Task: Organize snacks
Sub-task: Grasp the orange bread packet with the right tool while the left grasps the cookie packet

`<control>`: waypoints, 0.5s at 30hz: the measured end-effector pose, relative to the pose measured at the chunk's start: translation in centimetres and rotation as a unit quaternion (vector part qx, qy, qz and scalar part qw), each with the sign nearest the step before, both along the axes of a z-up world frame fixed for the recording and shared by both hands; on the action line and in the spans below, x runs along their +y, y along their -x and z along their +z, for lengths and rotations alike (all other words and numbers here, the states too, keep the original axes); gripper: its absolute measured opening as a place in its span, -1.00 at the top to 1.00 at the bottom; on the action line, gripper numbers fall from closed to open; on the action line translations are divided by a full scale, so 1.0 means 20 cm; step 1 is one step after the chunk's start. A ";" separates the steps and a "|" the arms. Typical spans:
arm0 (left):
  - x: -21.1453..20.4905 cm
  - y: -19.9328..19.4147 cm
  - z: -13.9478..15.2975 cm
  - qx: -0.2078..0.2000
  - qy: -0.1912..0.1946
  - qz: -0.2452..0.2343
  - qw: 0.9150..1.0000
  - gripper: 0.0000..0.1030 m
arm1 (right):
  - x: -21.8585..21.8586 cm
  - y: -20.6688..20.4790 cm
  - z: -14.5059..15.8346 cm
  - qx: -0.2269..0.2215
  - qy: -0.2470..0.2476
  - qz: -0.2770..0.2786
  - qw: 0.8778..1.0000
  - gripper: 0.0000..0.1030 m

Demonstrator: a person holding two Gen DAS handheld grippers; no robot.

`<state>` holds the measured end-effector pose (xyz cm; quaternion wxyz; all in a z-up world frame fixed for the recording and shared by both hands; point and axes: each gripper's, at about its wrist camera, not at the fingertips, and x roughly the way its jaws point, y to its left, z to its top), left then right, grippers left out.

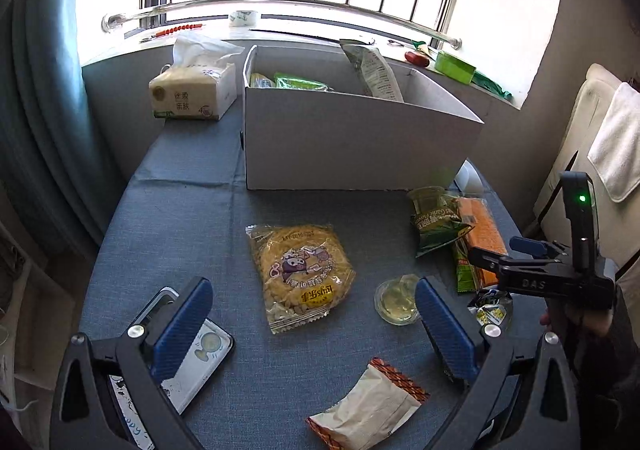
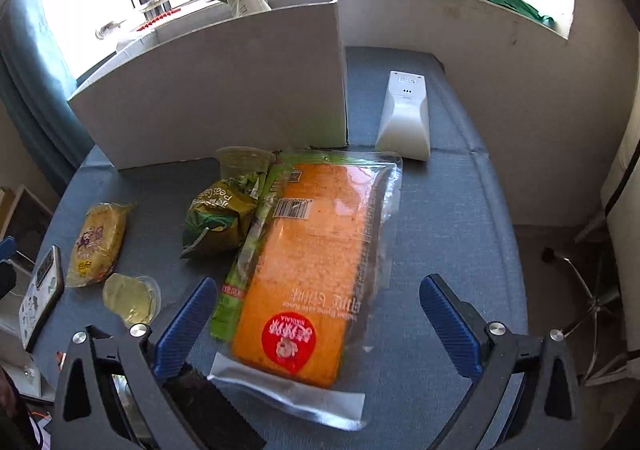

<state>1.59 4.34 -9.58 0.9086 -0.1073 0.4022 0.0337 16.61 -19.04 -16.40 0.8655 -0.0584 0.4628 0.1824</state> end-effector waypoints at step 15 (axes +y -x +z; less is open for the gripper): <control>0.02 -0.15 -0.16 0.052 0.009 0.003 0.999 -0.99 | -0.09 0.01 0.08 -0.006 -0.074 0.001 0.997 0.51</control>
